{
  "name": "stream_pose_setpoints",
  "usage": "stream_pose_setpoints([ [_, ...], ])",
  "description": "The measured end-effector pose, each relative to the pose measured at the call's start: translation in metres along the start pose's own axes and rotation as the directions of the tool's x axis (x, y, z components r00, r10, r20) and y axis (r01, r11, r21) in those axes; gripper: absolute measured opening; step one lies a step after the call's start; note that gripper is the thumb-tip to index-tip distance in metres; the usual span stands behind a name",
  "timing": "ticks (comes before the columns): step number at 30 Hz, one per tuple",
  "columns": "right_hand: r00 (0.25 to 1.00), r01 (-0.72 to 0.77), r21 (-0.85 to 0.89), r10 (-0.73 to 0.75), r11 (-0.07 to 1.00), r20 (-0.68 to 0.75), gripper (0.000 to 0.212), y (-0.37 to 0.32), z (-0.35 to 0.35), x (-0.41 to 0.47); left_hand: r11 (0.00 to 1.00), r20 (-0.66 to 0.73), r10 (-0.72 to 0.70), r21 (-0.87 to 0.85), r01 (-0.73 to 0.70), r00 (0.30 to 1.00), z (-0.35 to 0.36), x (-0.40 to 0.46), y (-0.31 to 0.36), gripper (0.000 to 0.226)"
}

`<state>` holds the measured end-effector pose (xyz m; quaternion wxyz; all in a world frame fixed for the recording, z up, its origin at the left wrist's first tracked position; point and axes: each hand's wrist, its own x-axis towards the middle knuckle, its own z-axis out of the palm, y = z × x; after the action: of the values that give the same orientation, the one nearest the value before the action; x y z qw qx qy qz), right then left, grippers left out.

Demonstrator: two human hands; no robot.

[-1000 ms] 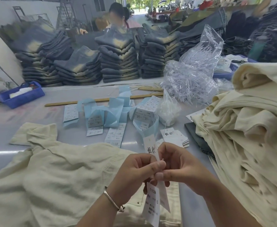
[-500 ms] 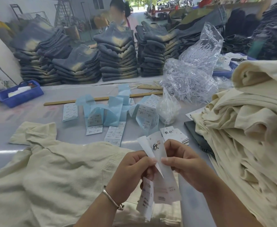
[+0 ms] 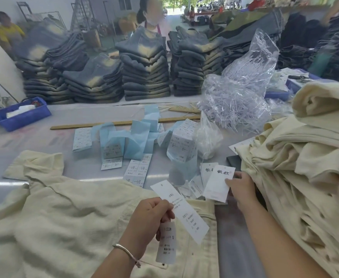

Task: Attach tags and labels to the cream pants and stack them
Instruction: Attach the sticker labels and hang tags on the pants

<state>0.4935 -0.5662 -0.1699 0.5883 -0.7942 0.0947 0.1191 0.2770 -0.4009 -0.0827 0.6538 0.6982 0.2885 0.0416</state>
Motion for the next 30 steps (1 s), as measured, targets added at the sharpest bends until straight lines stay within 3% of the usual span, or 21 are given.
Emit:
stream_pose_setpoints([
  [2,0.997,0.075,-0.185,-0.072,0.98,0.024,0.041,0.001,0.001,0.002,1.0,0.002,-0.011,0.001,0.011,1.0,0.001,0.002,-0.001,0.041],
  [4,0.978,0.198,-0.43,-0.207,0.881,0.026,0.046,0.001,-0.001,-0.005,1.0,-0.001,-0.016,0.006,0.016,1.0,0.001,0.004,-0.001,0.043],
  [5,0.964,0.244,-0.465,-0.264,0.851,0.024,0.042,-0.002,-0.002,-0.013,1.0,-0.003,-0.016,0.011,0.016,1.0,0.002,0.005,-0.002,0.043],
  [7,0.945,0.324,-0.349,-0.315,0.879,0.085,0.022,-0.01,-0.001,-0.041,0.999,-0.009,-0.013,0.03,0.013,1.0,0.003,0.007,-0.002,0.045],
  [9,0.887,0.41,-0.156,-0.353,0.899,0.299,0.012,-0.021,0.003,-0.077,0.998,-0.017,-0.004,0.058,0.005,1.0,0.006,0.009,-0.002,0.044],
  [12,0.69,0.508,-0.04,-0.378,0.861,0.617,0.022,-0.035,0.012,-0.126,0.996,-0.017,0.016,0.084,-0.015,1.0,0.01,0.009,0.001,0.043],
  [15,0.62,0.472,0.022,-0.349,0.882,0.703,0.031,-0.041,0.017,-0.147,0.995,0.012,0.044,0.09,-0.045,0.999,0.01,0.006,0.004,0.042],
  [19,0.627,0.479,0.027,-0.364,0.877,0.689,0.028,-0.041,0.019,-0.155,0.992,0.035,0.069,0.107,-0.073,0.997,0.004,0.0,0.004,0.039],
  [27,0.554,0.45,0.0,-0.279,0.893,0.784,0.008,-0.053,0.017,-0.168,0.987,0.148,0.092,0.121,-0.11,0.985,-0.02,-0.015,0.001,0.038],
  [28,0.582,0.429,-0.018,-0.261,0.903,0.77,0.012,-0.054,0.017,-0.169,0.987,0.163,0.088,0.117,-0.108,0.983,-0.025,-0.016,0.001,0.032],
  [30,0.718,0.385,-0.077,-0.246,0.92,0.651,0.014,-0.051,0.021,-0.172,0.988,0.172,0.09,0.107,-0.109,0.981,-0.037,-0.019,0.001,0.023],
])
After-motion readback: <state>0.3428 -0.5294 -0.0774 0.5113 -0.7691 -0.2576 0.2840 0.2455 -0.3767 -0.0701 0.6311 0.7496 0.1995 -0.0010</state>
